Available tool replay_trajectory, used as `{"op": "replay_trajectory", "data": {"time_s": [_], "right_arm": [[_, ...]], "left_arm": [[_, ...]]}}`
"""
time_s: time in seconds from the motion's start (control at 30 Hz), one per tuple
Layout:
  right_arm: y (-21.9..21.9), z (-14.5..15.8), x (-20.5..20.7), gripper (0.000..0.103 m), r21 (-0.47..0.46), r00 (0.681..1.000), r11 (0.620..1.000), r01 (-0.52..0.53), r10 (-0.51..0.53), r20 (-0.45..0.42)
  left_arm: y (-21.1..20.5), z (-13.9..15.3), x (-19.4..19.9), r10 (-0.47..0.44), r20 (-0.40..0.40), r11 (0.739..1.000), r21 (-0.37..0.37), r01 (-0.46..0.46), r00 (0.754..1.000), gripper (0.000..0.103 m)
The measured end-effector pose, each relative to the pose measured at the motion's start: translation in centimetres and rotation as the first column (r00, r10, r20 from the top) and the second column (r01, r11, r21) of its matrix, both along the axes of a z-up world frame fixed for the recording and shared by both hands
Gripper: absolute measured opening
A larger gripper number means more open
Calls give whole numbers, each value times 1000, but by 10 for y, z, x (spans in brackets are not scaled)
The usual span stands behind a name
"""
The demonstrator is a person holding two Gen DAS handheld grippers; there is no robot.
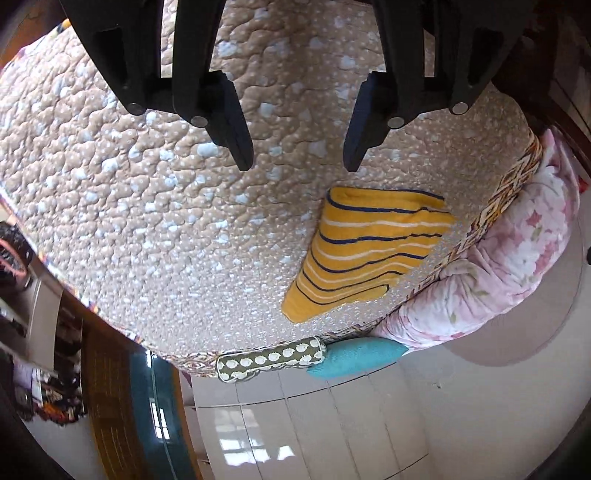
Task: Fold small clothes
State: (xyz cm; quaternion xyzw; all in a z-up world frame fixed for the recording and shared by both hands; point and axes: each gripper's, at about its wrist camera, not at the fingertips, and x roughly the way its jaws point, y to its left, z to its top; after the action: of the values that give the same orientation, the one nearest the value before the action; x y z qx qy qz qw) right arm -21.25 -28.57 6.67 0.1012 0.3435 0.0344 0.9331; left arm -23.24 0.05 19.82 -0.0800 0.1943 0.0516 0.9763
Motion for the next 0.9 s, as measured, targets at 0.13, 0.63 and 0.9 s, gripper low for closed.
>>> {"op": "replay_trajectory", "data": {"time_s": [0.13,0.63,0.9], "right_arm": [[15,1,-9,58,-54,1000,999,-5,5,3],[24,-34,-12,64,-163,992,984,71,-87,-95],[34,-39,-12,66,-189,991,980,55,-77,-109]], "left_arm": [[-33,-25,-1,-11,-76,992,123,20,997,103],[-72,-91,4,-132,-336,975,125,183,932,103],[-72,-97,9,-146,-375,975,104,198,916,103]]}}
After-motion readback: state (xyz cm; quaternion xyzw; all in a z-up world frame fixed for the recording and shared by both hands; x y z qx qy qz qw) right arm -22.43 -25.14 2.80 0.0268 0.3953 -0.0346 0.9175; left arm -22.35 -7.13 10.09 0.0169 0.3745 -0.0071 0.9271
